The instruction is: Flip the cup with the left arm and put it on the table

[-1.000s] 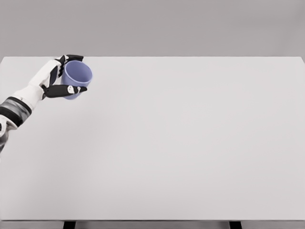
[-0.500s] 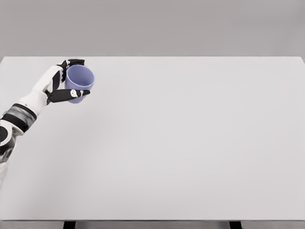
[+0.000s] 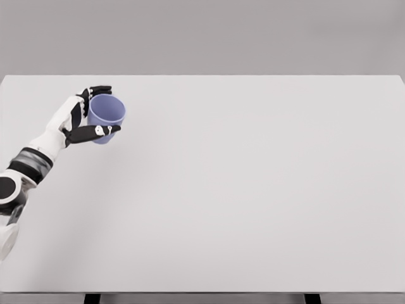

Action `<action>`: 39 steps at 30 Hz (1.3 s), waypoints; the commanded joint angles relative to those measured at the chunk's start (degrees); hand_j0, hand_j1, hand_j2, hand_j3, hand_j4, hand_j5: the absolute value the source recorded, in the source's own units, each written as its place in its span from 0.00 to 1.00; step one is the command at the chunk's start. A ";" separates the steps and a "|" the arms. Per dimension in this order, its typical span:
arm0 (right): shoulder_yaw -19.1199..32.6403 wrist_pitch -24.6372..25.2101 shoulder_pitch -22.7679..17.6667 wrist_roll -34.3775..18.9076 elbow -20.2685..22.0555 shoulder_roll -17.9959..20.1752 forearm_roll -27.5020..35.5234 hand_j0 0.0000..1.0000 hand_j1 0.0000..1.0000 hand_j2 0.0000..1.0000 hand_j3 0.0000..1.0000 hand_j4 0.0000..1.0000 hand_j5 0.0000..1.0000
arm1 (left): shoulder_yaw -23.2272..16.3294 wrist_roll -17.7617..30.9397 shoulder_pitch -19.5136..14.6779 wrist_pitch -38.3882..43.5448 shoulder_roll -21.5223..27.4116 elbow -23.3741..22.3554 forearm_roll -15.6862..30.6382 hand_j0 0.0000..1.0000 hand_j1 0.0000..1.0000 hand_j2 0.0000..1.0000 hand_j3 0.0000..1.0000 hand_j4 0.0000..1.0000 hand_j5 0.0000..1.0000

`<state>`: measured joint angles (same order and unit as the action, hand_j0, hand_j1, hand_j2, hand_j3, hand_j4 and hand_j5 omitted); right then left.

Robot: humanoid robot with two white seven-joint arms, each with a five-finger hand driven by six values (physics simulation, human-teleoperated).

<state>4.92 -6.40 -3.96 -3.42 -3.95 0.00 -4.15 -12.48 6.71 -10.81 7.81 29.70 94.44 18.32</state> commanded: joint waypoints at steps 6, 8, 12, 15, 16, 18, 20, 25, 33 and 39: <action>0.00 -0.02 0.00 -0.01 -0.01 0.00 0.02 1.00 1.00 1.00 1.00 1.00 1.00 | 1.23 0.06 0.00 -0.08 -2.28 -1.72 0.14 0.80 0.80 0.80 0.80 0.80 0.80; 0.00 -0.02 0.00 -0.01 -0.01 0.00 0.02 1.00 1.00 1.00 1.00 1.00 1.00 | 1.31 0.06 0.00 -0.08 -2.46 -1.80 0.14 0.80 0.80 0.80 0.80 0.80 0.80; 0.00 -0.02 0.00 -0.01 -0.01 0.00 0.02 1.00 1.00 1.00 1.00 1.00 1.00 | 1.93 -0.03 0.00 -0.16 -3.25 -2.33 0.14 0.80 0.80 0.80 0.80 0.80 0.80; 0.00 -0.02 0.00 -0.01 -0.01 0.00 0.02 1.00 1.00 1.00 1.00 1.00 1.00 | 1.93 -0.03 0.09 -0.25 -3.60 -2.42 0.14 0.80 0.80 0.80 0.80 0.80 0.80; 0.00 -0.02 0.00 -0.01 -0.01 0.00 0.02 1.00 1.00 1.00 1.00 1.00 1.00 | 1.93 -0.03 0.09 -0.52 -3.60 -2.42 0.14 0.80 0.80 0.80 0.80 0.80 0.80; 0.00 -0.02 0.00 -0.01 -0.01 0.00 -0.07 1.00 1.00 1.00 1.00 1.00 1.00 | 1.93 -0.03 0.09 -0.60 -3.60 -2.42 0.05 0.80 0.80 0.80 0.80 0.80 0.80; 0.00 -0.02 0.00 -0.01 -0.01 0.00 -0.07 1.00 1.00 1.00 1.00 1.00 1.00 | 1.93 -0.03 0.18 -0.60 -3.60 -2.42 0.05 0.80 0.80 0.80 0.80 0.80 0.80; 0.00 -0.02 0.00 -0.01 -0.01 0.00 0.02 1.00 1.00 1.00 1.00 1.00 1.00 | 1.93 -0.03 0.53 -0.96 -3.86 -2.51 0.05 0.80 0.80 0.80 0.80 0.80 0.80; 0.00 0.07 0.00 -0.01 -0.01 0.00 0.02 1.00 1.00 1.00 1.00 1.00 1.00 | 2.02 -0.03 0.88 -0.96 -4.04 -2.42 0.05 0.84 0.84 0.84 0.84 0.84 0.84; 0.00 -0.02 0.00 -0.01 -0.01 0.00 0.02 1.00 1.00 1.00 1.00 1.00 1.00 | 2.90 -0.29 1.58 -0.96 -4.57 -2.42 0.05 0.84 0.84 0.84 0.84 0.84 0.84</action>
<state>4.92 -6.40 -3.96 -3.42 -3.95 0.00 -4.15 -10.00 6.48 -9.14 6.87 25.23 91.97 18.28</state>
